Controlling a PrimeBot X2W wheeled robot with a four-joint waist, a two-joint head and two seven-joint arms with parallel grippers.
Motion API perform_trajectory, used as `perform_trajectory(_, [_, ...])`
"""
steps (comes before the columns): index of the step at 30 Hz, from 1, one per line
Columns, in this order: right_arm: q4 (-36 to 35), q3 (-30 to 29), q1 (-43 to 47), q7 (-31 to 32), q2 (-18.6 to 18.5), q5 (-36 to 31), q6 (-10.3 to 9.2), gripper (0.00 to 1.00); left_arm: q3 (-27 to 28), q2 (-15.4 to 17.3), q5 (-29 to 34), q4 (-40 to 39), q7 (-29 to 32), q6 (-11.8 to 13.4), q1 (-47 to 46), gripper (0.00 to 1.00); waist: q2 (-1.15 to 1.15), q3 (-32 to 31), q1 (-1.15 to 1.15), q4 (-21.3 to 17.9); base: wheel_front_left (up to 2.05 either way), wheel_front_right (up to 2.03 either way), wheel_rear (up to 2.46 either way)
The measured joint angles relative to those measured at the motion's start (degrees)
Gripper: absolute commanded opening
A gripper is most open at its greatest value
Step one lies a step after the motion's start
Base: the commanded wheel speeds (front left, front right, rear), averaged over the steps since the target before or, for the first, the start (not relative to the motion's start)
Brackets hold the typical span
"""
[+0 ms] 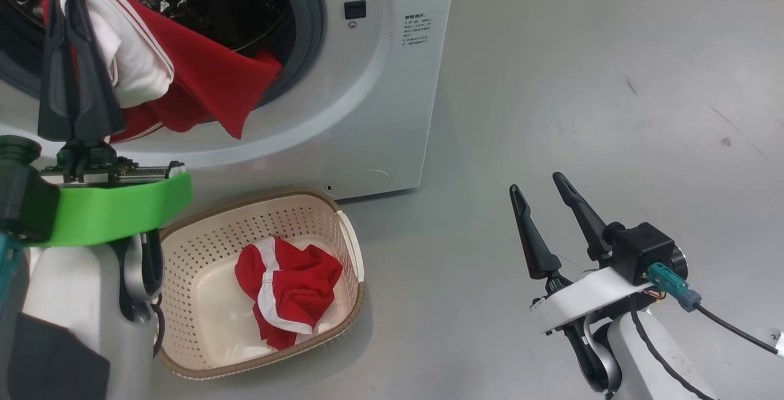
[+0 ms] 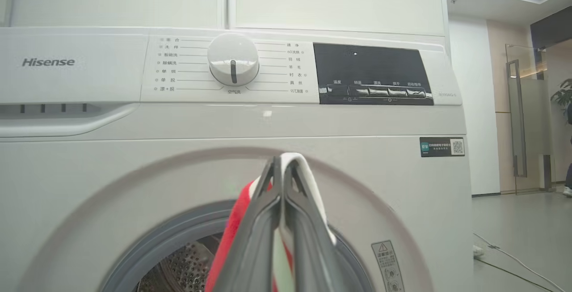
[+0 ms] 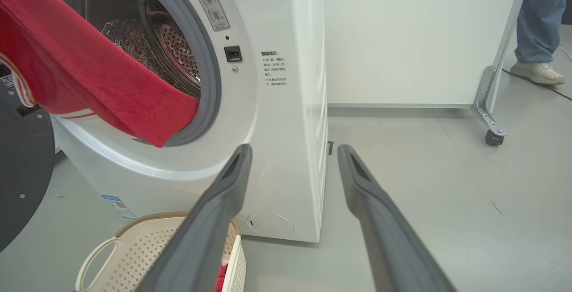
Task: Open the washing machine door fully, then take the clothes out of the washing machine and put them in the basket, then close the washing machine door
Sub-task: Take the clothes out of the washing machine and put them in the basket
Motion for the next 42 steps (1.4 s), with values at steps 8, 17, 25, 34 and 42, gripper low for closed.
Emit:
perform_trajectory(8, [0.2,-0.1,2.2,0.0,0.1,0.0,0.00,1.00,0.4,-0.2,0.0,-4.0,-0.1,0.0,1.6,0.00,0.00,-3.0,0.00,0.2,0.00,0.00,0.00])
perform_trajectory(17, [0.3,0.3,3.5,0.0,0.2,-0.4,0.01,1.00,0.7,-0.2,0.2,-7.5,-0.2,0.0,5.3,0.00,0.00,-5.7,0.00,1.0,0.00,0.00,0.00])
perform_trajectory(25, [-1.0,0.3,3.9,0.0,0.2,-0.5,0.01,1.00,-0.5,-0.8,0.0,-7.0,1.5,0.0,11.1,0.00,0.00,-4.4,0.00,1.5,0.00,0.00,0.00])
perform_trajectory(34, [-2.5,0.5,3.8,0.0,0.3,-0.8,0.44,1.00,0.1,-2.0,-2.4,-2.5,2.7,0.1,16.3,0.00,0.00,-0.8,0.00,1.5,0.00,0.00,0.00])
perform_trajectory(42, [-4.0,0.8,1.9,0.0,0.3,-1.1,0.51,1.00,0.2,-2.4,-4.8,5.4,3.9,0.4,18.1,0.00,0.00,3.7,0.00,1.0,0.00,0.00,0.00])
